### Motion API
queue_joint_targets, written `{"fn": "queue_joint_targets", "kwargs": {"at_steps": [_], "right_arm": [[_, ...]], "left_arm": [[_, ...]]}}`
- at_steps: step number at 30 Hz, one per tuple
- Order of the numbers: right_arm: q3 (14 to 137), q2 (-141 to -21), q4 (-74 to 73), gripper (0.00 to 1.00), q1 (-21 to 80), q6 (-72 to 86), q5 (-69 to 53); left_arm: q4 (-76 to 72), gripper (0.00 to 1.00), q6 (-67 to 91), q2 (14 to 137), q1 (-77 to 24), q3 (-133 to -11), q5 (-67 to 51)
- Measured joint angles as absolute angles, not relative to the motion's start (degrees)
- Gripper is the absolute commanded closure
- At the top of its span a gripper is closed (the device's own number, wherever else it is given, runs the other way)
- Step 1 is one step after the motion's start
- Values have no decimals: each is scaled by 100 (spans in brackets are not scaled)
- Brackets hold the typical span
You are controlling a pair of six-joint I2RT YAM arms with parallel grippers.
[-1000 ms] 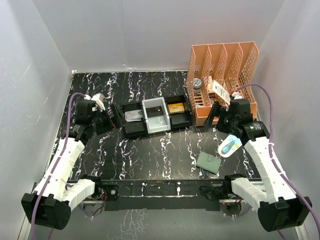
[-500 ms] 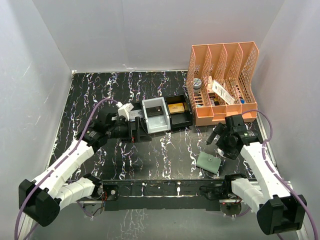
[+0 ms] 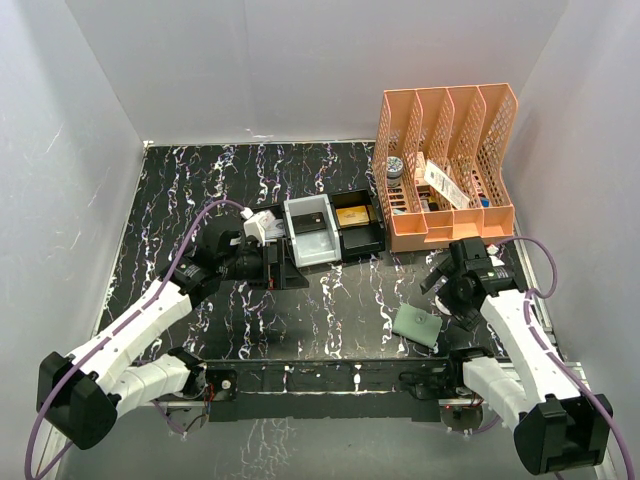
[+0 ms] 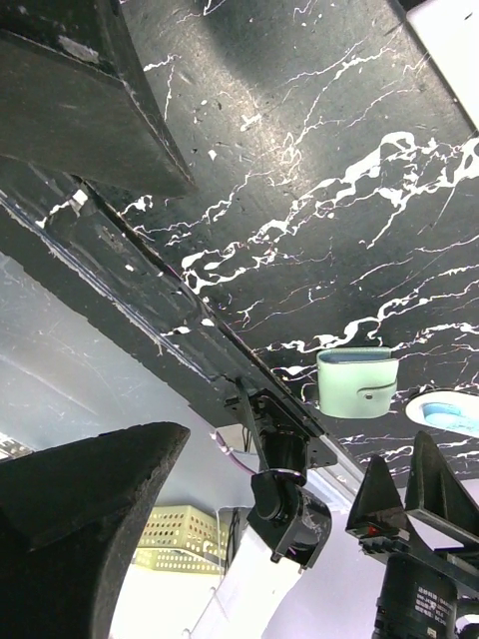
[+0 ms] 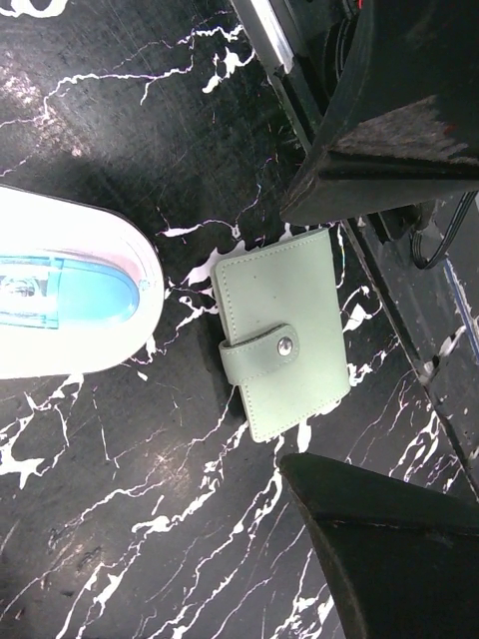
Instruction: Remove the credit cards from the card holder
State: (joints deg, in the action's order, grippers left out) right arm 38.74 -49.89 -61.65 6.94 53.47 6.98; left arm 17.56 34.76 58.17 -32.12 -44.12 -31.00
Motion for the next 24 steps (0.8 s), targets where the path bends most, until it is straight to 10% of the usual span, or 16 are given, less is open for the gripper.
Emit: {"fn": "queue_joint_targets", "kwargs": {"at_steps": [24], "right_arm": [[2923,-5621,-5306,2,670,5607,-377]], "left_arm": [[1776,1,3496,5800,-3238,-4348,-2596]]}}
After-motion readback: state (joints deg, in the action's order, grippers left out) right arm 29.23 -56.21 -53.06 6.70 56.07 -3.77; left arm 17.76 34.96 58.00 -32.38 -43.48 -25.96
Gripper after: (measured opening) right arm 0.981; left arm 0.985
